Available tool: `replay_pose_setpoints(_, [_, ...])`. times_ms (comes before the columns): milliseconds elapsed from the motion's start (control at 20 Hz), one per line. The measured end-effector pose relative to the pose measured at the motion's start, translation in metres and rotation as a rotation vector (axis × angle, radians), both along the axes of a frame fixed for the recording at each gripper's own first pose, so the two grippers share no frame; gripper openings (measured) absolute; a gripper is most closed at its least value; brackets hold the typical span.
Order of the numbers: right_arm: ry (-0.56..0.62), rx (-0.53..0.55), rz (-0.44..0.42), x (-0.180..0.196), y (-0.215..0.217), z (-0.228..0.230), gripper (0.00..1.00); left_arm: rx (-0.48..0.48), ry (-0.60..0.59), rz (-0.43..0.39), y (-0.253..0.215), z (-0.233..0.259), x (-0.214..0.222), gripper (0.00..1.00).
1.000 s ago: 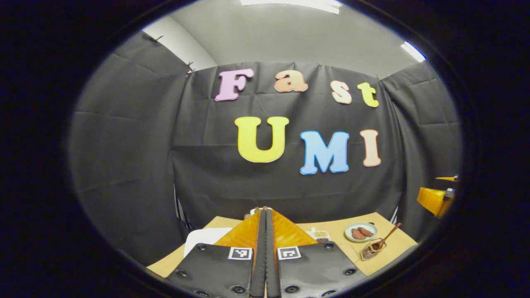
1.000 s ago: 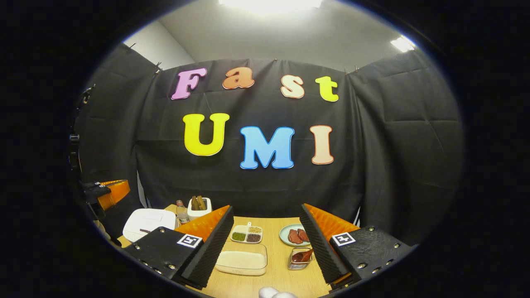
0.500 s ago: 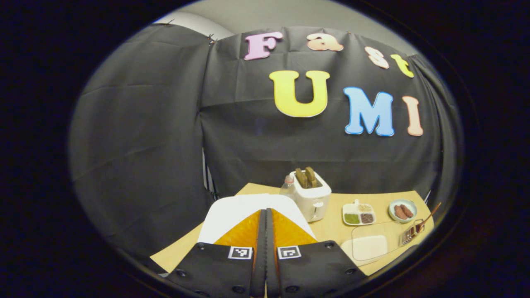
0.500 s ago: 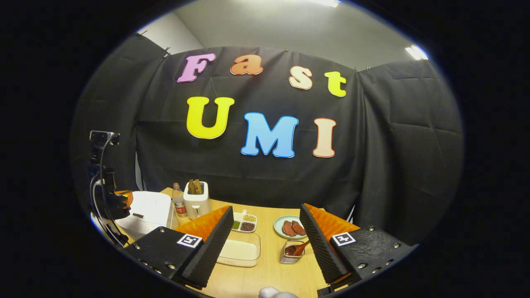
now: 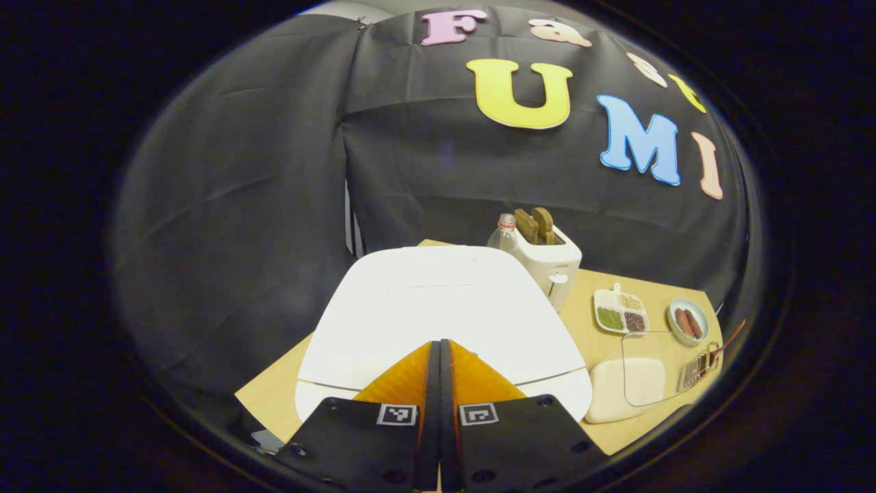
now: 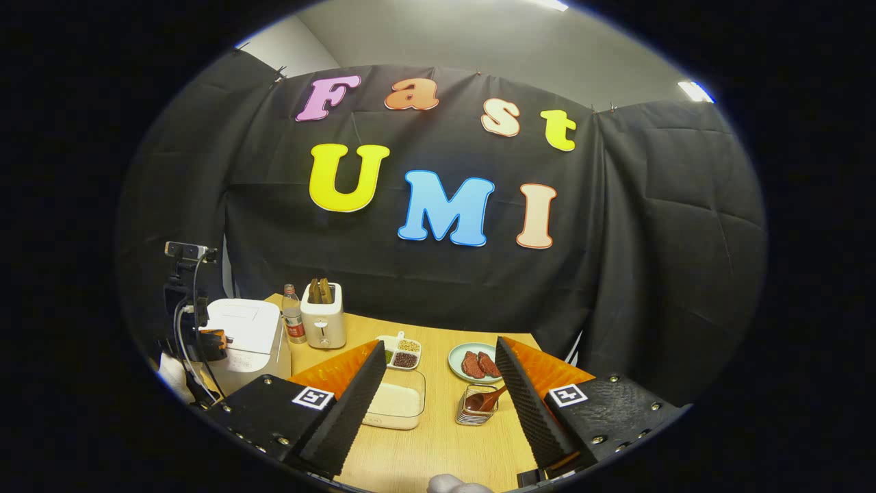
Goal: Close the left gripper, press the button to open the rice cooker; take a wooden spoon from the chopstick holder with the right hand, scoop a spoonful of rice and pour it into the rice cooker, then put the wooden spoon back into the chopstick holder.
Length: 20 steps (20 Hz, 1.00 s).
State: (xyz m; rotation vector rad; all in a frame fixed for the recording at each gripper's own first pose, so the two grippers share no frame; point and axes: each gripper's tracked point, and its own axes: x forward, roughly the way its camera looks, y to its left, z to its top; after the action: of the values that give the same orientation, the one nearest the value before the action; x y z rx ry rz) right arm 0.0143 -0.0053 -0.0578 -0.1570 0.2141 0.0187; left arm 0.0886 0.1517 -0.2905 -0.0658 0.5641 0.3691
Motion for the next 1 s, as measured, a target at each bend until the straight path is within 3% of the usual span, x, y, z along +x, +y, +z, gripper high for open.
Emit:
replay_pose_setpoints(400, [-0.025,0.03,0.004,-0.004,0.0,0.002,0.98,0.071,-0.052,-0.044,0.0,0.029,0.007,0.08])
replay_pose_setpoints(650, [-0.112,0.071,0.007,-0.008,0.0,0.019,0.98,0.194,-0.365,-0.055,0.013,0.169,0.027,0.08])
replay_pose_setpoints(850, [-0.138,0.099,-0.017,-0.006,-0.009,0.024,0.98,0.214,-0.502,-0.089,-0.007,0.246,0.017,0.08])
replay_pose_setpoints(1000, [-0.145,0.122,-0.034,-0.005,-0.013,0.025,0.98,0.264,-0.57,-0.142,-0.029,0.277,0.001,0.09])
